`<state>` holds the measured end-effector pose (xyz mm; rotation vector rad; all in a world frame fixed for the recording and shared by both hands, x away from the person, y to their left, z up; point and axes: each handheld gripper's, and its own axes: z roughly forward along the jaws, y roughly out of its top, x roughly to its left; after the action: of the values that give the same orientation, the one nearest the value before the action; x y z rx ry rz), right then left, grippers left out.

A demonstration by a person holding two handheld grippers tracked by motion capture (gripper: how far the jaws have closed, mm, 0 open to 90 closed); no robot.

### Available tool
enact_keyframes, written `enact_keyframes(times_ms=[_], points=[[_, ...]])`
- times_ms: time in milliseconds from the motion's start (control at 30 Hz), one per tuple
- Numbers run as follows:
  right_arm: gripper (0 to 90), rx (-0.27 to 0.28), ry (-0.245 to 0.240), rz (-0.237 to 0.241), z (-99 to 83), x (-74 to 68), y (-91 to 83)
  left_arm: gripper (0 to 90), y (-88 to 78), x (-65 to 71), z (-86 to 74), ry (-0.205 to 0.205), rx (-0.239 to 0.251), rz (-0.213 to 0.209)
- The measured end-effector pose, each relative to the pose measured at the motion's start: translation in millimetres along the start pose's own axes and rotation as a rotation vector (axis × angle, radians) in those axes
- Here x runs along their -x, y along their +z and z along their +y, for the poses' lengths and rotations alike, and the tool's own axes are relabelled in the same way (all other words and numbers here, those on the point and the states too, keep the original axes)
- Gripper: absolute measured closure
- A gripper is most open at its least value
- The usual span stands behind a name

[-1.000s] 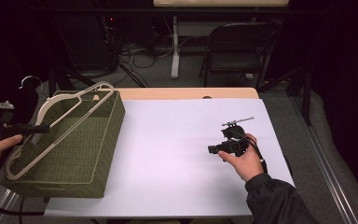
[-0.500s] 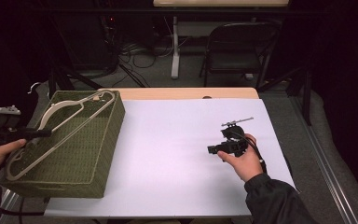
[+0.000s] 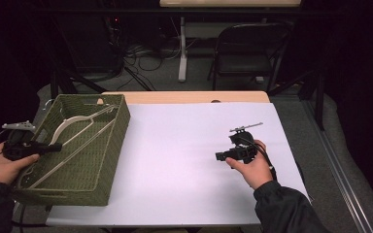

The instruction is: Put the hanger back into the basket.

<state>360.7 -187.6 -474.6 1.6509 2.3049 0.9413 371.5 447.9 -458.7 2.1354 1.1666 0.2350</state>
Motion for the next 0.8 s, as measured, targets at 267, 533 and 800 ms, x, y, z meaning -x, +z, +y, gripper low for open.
enact_keyframes(times_ms=[267,533,800], points=[[36.7,0.004,0.002,0.001,-2.6,1.3,1.4,86.9,13.1,10.0,-10.1,0.077,-0.036,0.017],[36.7,0.005,0.01,0.006,-2.0,2.1,0.0,77.3,-4.7,31.3,-3.3,0.168,0.015,-0.005],[36.7,0.016,0.011,0.012,-5.1,2.1,-3.1,62.4,-17.8,63.6,0.1,0.236,-0.017,-0.07]])
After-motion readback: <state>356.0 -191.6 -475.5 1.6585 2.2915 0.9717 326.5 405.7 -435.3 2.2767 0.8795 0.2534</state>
